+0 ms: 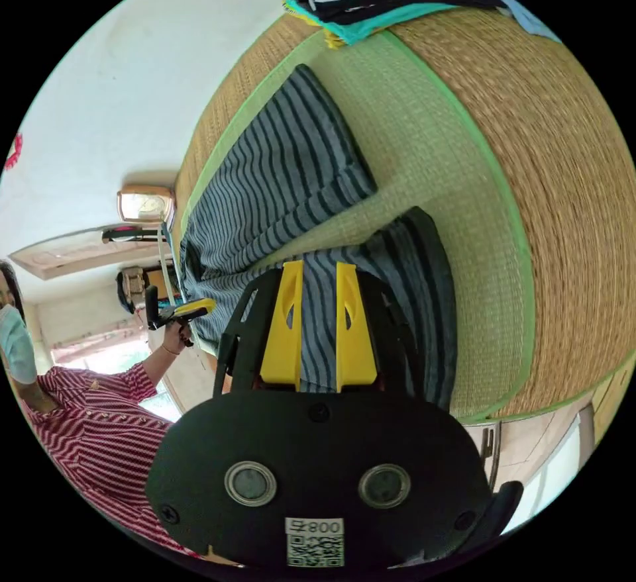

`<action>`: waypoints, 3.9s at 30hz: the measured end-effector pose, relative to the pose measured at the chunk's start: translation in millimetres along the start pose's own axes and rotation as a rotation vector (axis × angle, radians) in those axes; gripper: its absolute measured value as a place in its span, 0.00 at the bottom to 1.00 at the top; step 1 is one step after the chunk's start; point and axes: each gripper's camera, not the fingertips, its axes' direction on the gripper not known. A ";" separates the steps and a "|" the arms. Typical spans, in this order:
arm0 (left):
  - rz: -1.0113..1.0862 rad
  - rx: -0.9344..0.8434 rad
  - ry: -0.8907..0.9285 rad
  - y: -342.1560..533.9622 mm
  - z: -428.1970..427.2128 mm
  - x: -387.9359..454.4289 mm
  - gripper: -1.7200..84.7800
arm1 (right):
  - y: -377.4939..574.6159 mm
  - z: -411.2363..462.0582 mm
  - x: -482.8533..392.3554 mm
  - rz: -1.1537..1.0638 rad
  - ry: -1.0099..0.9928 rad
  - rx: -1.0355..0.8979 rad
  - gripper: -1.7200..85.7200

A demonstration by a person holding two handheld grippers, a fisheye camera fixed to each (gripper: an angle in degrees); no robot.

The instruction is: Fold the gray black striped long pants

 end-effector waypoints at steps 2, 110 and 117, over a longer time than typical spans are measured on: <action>-0.090 0.077 -0.034 8.5 -21.3 -24.4 0.09 | -24.9 14.2 -11.2 -0.041 -0.011 -0.015 0.11; 0.156 0.144 -0.074 88.0 -53.4 72.3 0.13 | -150.1 128.0 -189.6 -0.090 0.183 0.027 0.09; 0.157 -0.015 -0.166 47.7 -12.4 79.5 0.07 | -144.9 18.7 -118.6 0.104 0.325 0.179 0.13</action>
